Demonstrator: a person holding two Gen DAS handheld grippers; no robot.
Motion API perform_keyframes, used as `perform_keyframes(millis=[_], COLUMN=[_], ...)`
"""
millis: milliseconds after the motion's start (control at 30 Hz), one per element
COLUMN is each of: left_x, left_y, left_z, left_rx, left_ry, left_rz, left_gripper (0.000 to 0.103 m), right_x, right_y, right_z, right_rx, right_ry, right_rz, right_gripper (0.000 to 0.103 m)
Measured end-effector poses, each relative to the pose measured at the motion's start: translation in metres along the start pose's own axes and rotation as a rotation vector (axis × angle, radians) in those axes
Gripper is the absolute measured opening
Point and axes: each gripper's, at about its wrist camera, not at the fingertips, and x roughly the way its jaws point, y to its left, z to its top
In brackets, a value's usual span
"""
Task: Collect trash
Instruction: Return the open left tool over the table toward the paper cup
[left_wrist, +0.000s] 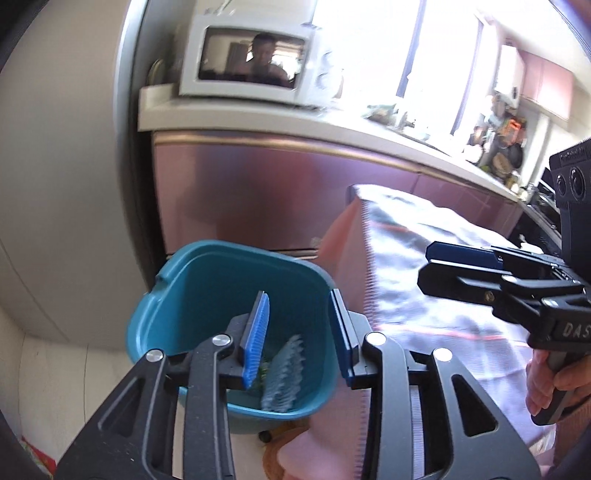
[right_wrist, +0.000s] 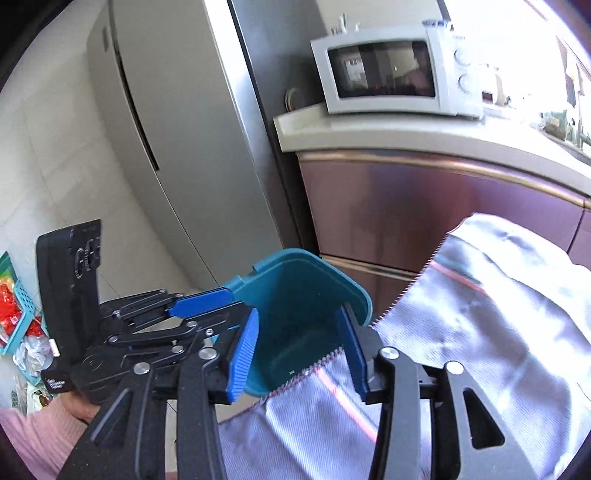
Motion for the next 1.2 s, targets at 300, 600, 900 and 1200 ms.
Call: perform_keyframes(millis=[300,600,900,1200], left_x=[-0.028,-0.014,0.02,0.046], left_y=[-0.083,-0.176,-0.24,-0.279], left_z=[-0.004,-0.022,-0.025,-0.018], left_rx=[0.129,0.245,0.331,0.371], left_ry=[-0.045,0.009,0.055,0.09], left_rz=[-0.189,-0.338,-0.403,-0.43], left_gripper=[0.049,0.058,0.062,0.062], right_x=[-0.093,-0.175,-0.233,-0.26], right_y=[-0.016,-0.061,-0.118,-0.143], right_z=[-0.04,-0.102,-0.155,-0.183], right_rx=[0.034,0.178,0.327,0.406], right_ry=[-0.12,-0.179,-0.207,-0.23], right_rz=[-0.082,-0.274,-0.461,-0.537], right_gripper=[0.054,0.056,0.058,0.058])
